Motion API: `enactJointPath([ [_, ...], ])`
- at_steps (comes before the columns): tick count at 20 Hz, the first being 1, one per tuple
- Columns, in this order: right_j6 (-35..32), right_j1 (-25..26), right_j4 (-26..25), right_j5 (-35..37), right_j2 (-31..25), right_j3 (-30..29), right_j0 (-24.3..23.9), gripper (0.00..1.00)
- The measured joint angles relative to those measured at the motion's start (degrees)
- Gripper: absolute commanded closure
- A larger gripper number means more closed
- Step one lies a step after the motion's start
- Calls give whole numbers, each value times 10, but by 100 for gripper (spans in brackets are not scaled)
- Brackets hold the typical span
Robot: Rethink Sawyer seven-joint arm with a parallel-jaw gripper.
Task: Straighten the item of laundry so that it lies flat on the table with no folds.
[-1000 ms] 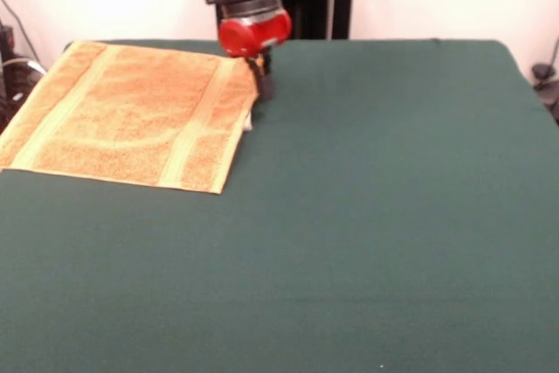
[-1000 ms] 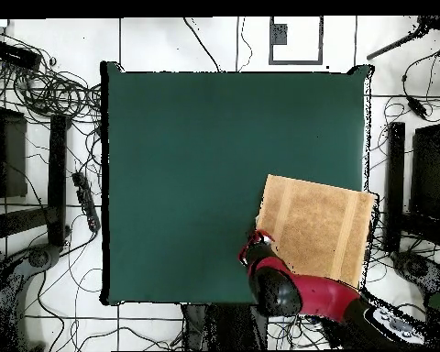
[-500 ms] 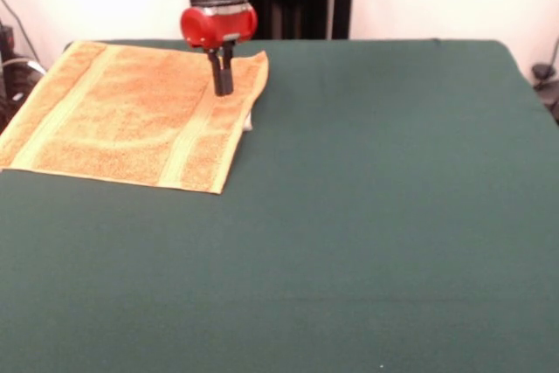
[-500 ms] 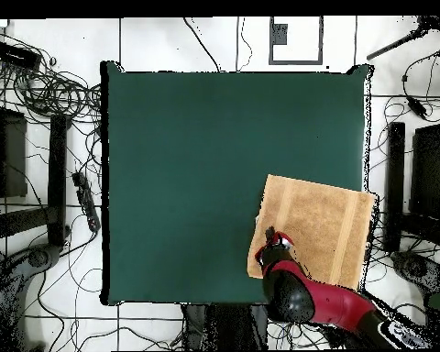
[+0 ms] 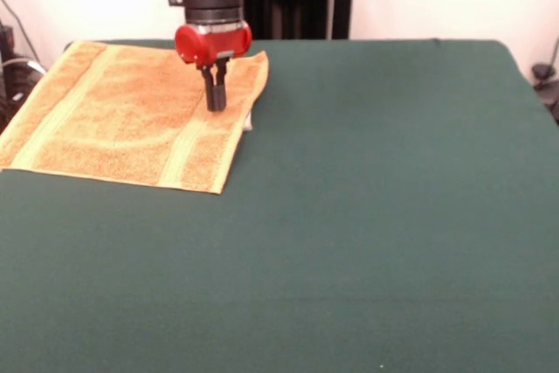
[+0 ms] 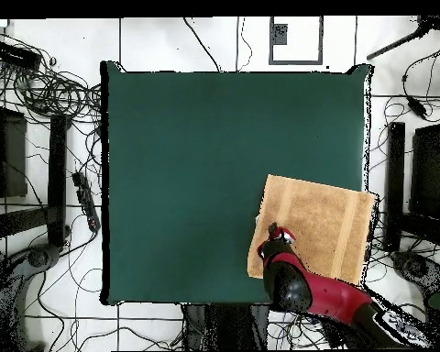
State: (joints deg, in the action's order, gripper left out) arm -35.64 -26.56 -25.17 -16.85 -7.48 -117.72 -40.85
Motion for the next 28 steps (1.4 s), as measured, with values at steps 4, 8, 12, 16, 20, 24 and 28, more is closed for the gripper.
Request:
enactJointPath([
  [4, 0, 21, 3, -1, 0, 16, 1, 100],
  [8, 0, 22, 3, 1, -7, 16, -8, 100],
  [12, 0, 23, 3, 16, -23, 16, -26, 100],
  [16, 0, 18, 21, 77, -46, 24, -44, 100],
  [20, 0, 10, 52, 152, -56, 41, -42, 100],
  [24, 0, 16, 82, 255, -93, 65, -76, 100],
  [28, 0, 44, 103, 337, -152, 82, -147, 100],
])
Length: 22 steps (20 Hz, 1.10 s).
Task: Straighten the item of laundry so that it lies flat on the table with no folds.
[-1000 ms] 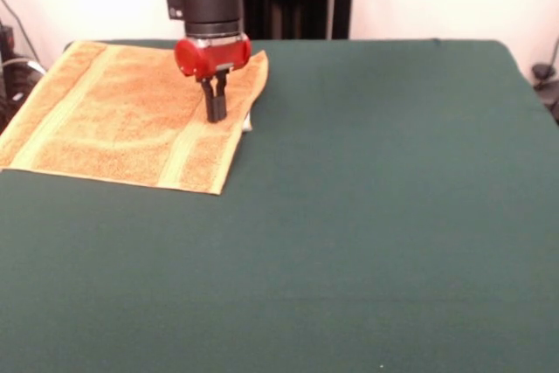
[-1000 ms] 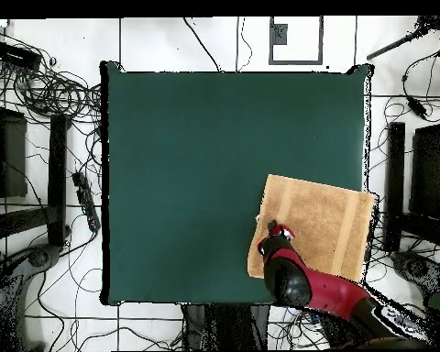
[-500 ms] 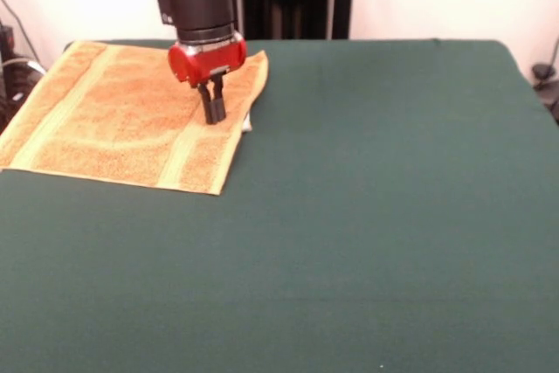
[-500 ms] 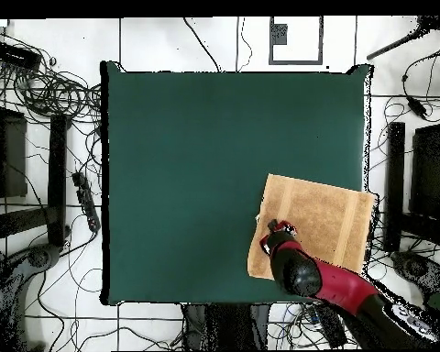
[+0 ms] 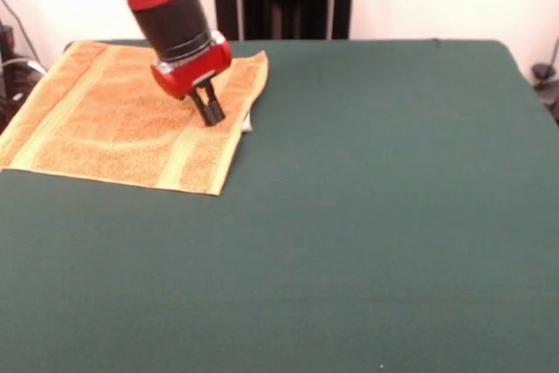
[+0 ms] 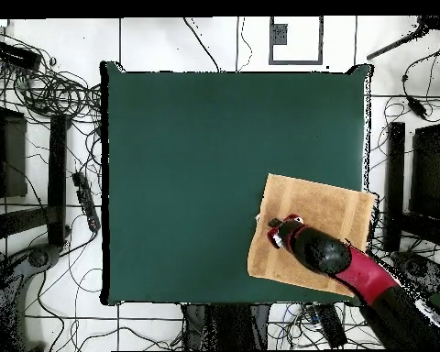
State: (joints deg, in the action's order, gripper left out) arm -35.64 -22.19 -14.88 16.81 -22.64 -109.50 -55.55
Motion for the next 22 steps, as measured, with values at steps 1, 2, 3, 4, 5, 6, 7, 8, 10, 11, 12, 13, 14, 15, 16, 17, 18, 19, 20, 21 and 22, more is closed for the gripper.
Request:
enactJointPath([
  [1, 0, 8, 2, 12, -12, 2, -15, 100],
  [2, 0, 14, 4, 20, -21, 4, -28, 100],
  [3, 0, 30, 5, 32, -41, 5, -55, 100],
  [4, 0, 57, 5, 45, -71, 6, -100, 100],
  [5, 0, 71, 5, 50, -83, 6, -120, 100],
  [6, 0, 83, 5, 53, -93, 6, -136, 100],
  [7, 0, 96, 5, 55, -103, 6, -152, 100],
  [8, 0, 110, 5, 58, -112, 6, -169, 100],
  [10, 0, 147, 3, 60, -134, 6, -210, 100],
  [11, 0, 156, 2, 60, -139, 6, -218, 100],
  [12, 0, 165, 0, 60, -144, 7, -228, 100],
  [13, 0, 178, -3, 60, -150, 7, -239, 100],
  [14, 0, 189, -8, 60, -157, 8, -248, 100],
  [15, 0, 195, -12, 60, -160, 9, -251, 100],
  [16, 0, 198, -16, 60, -162, 10, -252, 100],
  [17, 0, 199, -18, 60, -163, 11, -252, 100],
  [18, 0, 197, -22, 60, -164, 12, -250, 100],
  [19, 0, 195, -23, 60, -164, 12, -247, 100],
  [20, 0, 193, -24, 60, -164, 12, -244, 100],
  [21, 0, 184, -28, 60, -164, 14, -232, 100],
  [22, 0, 181, -30, 60, -164, 15, -226, 100],
])
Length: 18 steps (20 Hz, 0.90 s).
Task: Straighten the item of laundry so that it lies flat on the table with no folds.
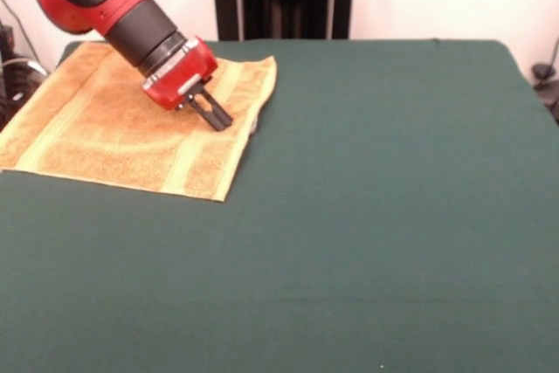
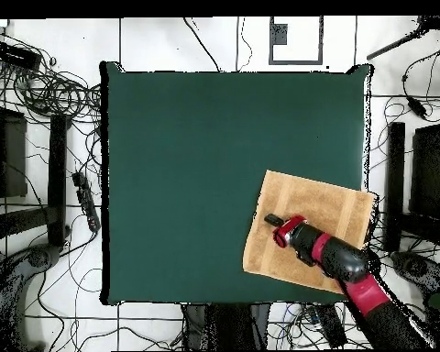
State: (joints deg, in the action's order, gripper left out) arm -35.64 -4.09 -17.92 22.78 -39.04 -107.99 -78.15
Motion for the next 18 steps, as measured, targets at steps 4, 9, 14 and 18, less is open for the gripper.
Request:
enactJointPath([
  [4, 0, -9, -5, 0, -1, 9, 35, 100],
  [9, 0, -14, -8, -2, -4, 18, 69, 100],
  [14, 0, -12, -15, -12, -8, 22, 85, 100],
  [18, 0, -15, -18, -21, -8, 22, 96, 100],
])
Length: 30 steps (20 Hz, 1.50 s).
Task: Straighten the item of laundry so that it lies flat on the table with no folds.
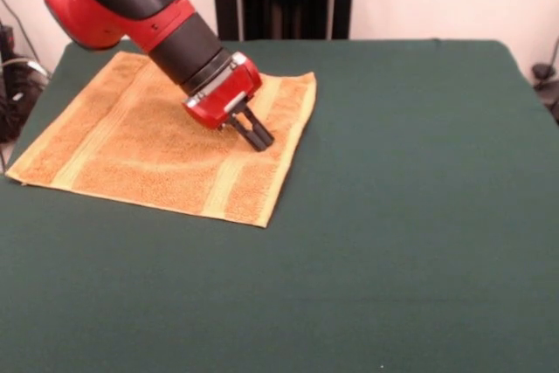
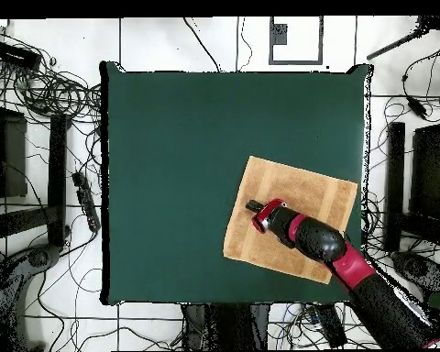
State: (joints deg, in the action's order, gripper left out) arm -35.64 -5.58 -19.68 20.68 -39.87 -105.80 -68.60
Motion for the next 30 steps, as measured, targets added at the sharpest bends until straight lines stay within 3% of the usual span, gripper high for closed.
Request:
enactJointPath([
  [7, 0, -19, -12, -27, 8, -1, 32, 100],
  [11, 0, -67, -14, -56, 41, -8, 86, 100],
  [15, 0, -133, -15, -92, 106, -12, 179, 100],
  [20, 0, -171, -15, -134, 172, -12, 259, 100],
  [30, 0, -191, -6, -188, 238, -14, 323, 100],
])
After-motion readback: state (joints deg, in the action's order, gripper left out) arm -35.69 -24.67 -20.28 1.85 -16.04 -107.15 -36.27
